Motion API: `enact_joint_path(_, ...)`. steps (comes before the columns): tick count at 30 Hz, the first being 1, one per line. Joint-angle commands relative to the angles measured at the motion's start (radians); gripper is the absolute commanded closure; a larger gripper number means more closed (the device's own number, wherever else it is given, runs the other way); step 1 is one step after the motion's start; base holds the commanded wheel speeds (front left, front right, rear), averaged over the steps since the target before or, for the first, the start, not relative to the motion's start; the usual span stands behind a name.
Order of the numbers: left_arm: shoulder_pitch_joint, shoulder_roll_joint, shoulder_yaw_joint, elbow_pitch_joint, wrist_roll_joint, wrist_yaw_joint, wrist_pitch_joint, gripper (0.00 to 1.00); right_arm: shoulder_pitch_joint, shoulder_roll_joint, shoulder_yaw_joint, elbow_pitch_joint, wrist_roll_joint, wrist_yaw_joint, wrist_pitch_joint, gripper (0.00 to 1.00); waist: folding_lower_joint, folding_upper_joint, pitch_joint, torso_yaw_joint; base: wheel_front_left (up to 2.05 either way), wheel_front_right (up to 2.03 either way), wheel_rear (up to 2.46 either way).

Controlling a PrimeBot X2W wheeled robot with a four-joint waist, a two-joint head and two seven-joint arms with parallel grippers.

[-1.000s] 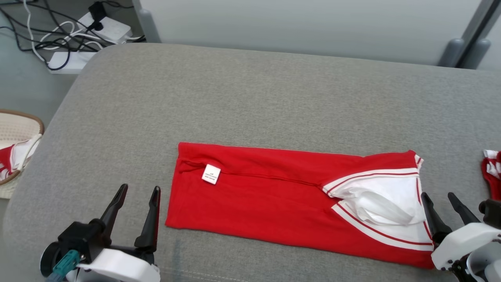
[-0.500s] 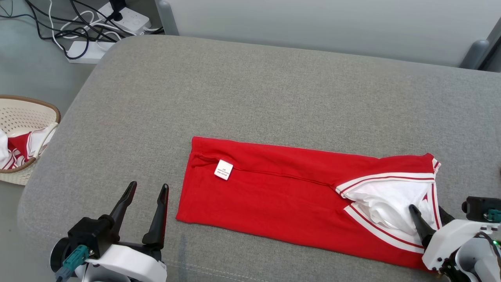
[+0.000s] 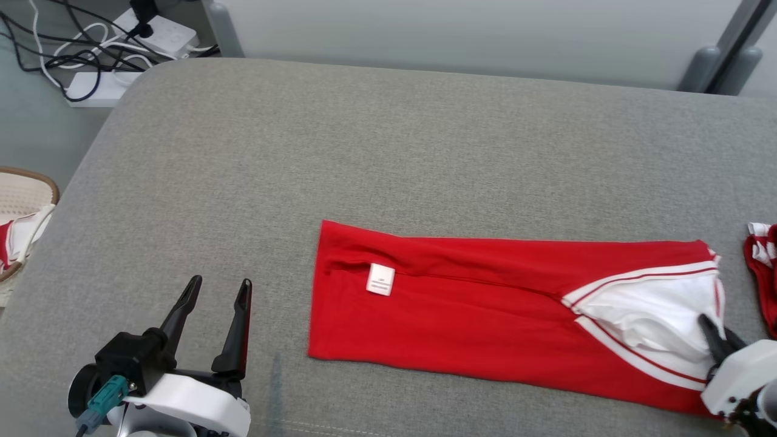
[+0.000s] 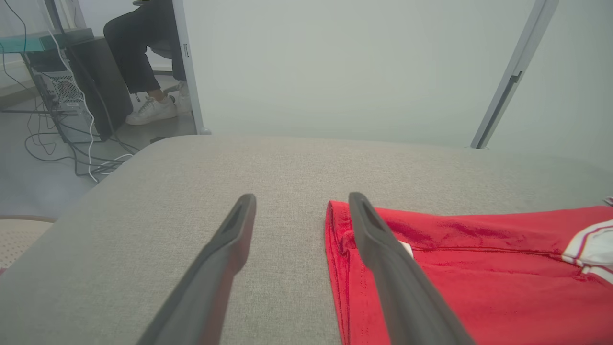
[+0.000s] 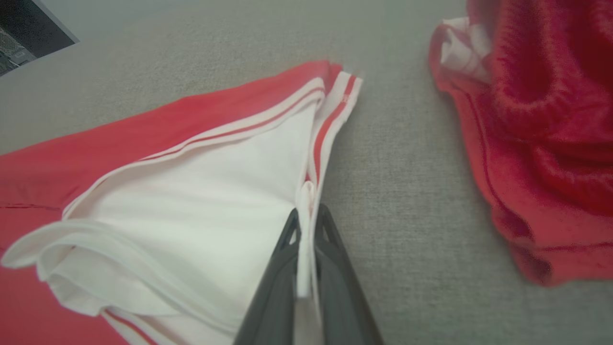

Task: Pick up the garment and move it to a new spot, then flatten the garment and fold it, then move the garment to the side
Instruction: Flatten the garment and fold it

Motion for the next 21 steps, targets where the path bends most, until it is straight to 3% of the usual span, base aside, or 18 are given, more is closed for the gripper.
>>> enact_joint_path(1,-0.055,0.033,0.048,-0.019,0.012,-0.007,-0.013,0.00,0.015,-0.047,-0.005,-0.003,0.009,-0.005,-0.023,1.00,0.0000,0.0000,0.001,-0.012,0.00,0.00,0.00)
enact_joint_path(12,-0.067,0.020,0.141,0.001,0.053,-0.034,-0.013,0.00,0.011,-0.070,-0.010,-0.053,0.029,-0.005,-0.032,1.00,0.0000,0.0000,-0.008,-0.057,0.00,0.00,0.00)
enact_joint_path(21,-0.056,-0.003,0.266,0.037,0.110,-0.071,-0.013,0.00,0.039,-0.046,0.002,-0.315,0.082,-0.005,0.007,1.00,0.0000,0.0000,-0.021,-0.054,0.00,0.00,0.00)
